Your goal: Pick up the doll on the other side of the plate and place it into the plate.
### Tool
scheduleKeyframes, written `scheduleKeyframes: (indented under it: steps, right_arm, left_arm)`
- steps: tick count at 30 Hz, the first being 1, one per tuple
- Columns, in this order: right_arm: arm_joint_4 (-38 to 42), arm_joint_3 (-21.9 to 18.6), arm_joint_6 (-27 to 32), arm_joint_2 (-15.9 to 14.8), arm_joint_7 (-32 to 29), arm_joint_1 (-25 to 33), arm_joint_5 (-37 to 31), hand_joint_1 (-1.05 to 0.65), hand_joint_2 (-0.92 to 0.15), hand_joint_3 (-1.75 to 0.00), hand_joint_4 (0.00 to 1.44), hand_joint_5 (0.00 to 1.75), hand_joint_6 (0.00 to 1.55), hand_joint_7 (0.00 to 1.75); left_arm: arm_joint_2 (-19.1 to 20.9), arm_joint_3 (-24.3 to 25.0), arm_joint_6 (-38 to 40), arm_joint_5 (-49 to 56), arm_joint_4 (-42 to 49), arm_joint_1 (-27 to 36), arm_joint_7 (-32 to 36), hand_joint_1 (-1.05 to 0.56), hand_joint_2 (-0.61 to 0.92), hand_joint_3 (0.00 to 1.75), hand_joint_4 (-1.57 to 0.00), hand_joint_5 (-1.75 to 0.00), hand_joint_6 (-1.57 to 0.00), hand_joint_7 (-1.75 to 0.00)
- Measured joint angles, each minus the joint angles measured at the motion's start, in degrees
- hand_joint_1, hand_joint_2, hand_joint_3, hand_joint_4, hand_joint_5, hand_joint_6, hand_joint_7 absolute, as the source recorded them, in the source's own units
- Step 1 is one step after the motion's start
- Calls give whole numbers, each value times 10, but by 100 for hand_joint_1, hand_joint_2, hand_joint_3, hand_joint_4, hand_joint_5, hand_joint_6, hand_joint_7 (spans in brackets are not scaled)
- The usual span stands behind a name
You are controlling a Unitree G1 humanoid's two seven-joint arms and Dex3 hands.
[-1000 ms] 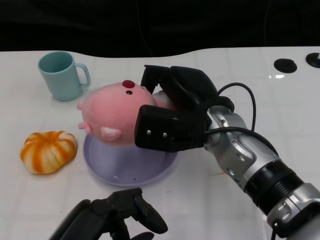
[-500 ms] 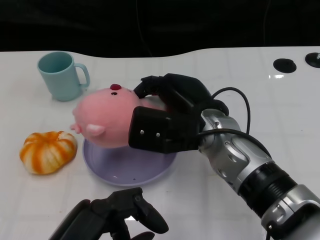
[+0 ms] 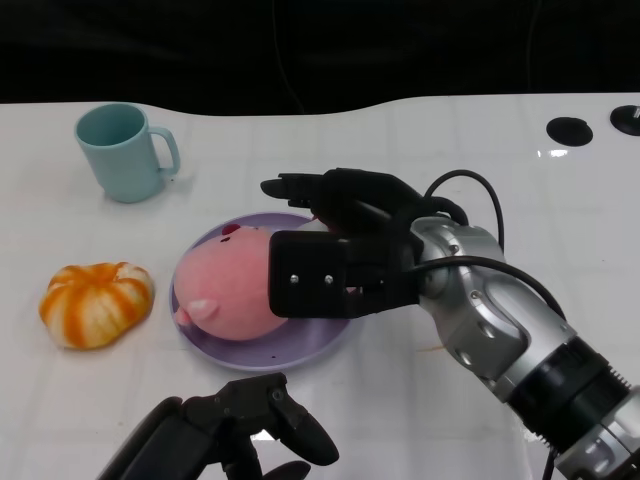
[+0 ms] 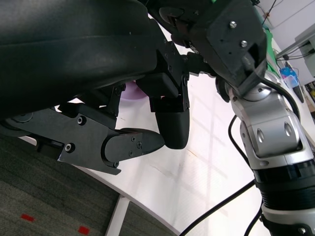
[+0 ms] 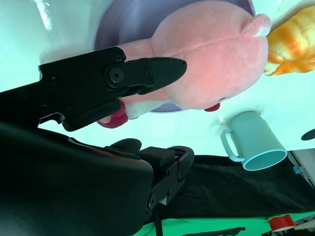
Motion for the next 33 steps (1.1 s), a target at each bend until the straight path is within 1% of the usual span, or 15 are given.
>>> scheduleKeyframes:
  steps: [2,6,12,14,16,18,20,24,26,28,29,30,31,32,33]
  right_arm:
    - [-28,-3,4,-8,16,9,5,-76,-92,-26,0,41,20,0]
    - [-97,-21,11,-28,44,29,24,-74,-92,-26,5,47,24,2]
    - [-204,-52,11,-71,86,76,55,-69,-92,-26,7,52,28,3]
    - [-237,-68,19,-83,110,99,80,-66,-92,-23,6,53,28,3]
    - [-267,-87,41,-88,132,119,111,-64,-92,-21,6,56,29,4]
    - [-299,-103,59,-93,145,140,133,-63,-92,-19,8,58,31,4]
    - [-326,-114,63,-101,150,160,148,-61,-92,-16,10,62,33,5]
    - [-372,-139,68,-109,151,203,179,-53,-92,-10,10,85,43,8]
    - [-395,-157,67,-111,149,228,202,-43,-92,-8,14,93,55,14]
    - [-418,-176,62,-111,142,257,222,-30,-91,-6,22,104,67,25]
    - [-430,-184,60,-111,136,271,232,-25,-90,-7,24,110,68,34]
    - [-440,-191,59,-111,132,284,239,-22,-89,-11,26,116,64,51]
    - [-450,-198,61,-111,129,296,244,-18,-83,-22,30,122,59,69]
    - [-462,-204,63,-112,125,309,250,-12,-66,-58,35,130,55,88]
    - [-472,-209,64,-112,123,318,254,-9,-56,-80,38,134,53,96]
  left_arm:
    - [0,0,0,0,0,-1,0,-21,85,56,-66,-167,-63,-107]
    - [0,0,1,0,0,-4,0,-21,85,56,-66,-167,-63,-107]
    - [-2,-2,5,0,1,-7,0,-22,84,56,-67,-170,-63,-107]
    - [-2,-2,5,0,1,-8,0,-22,84,57,-67,-170,-64,-107]
    - [-2,-2,6,1,1,-9,0,-22,84,57,-66,-169,-64,-107]
    - [-2,-2,6,3,1,-10,0,-22,84,57,-66,-169,-64,-107]
    - [-1,-1,6,4,2,-11,0,-22,84,56,-66,-168,-64,-107]
    - [0,1,5,4,5,-16,0,-22,84,56,-68,-167,-64,-108]
    - [1,1,5,4,9,-19,0,-22,84,57,-68,-167,-64,-108]
    - [2,3,5,4,12,-20,0,-23,84,57,-68,-168,-64,-107]
    - [2,3,5,3,12,-21,0,-23,84,57,-68,-168,-64,-107]
    - [3,4,5,3,13,-21,0,-23,84,57,-67,-169,-64,-107]
    - [3,5,5,2,13,-21,0,-22,84,57,-67,-169,-64,-107]
    - [3,5,4,1,13,-21,0,-22,84,57,-67,-169,-64,-107]
    - [3,6,4,0,13,-21,0,-22,84,57,-67,-169,-64,-107]
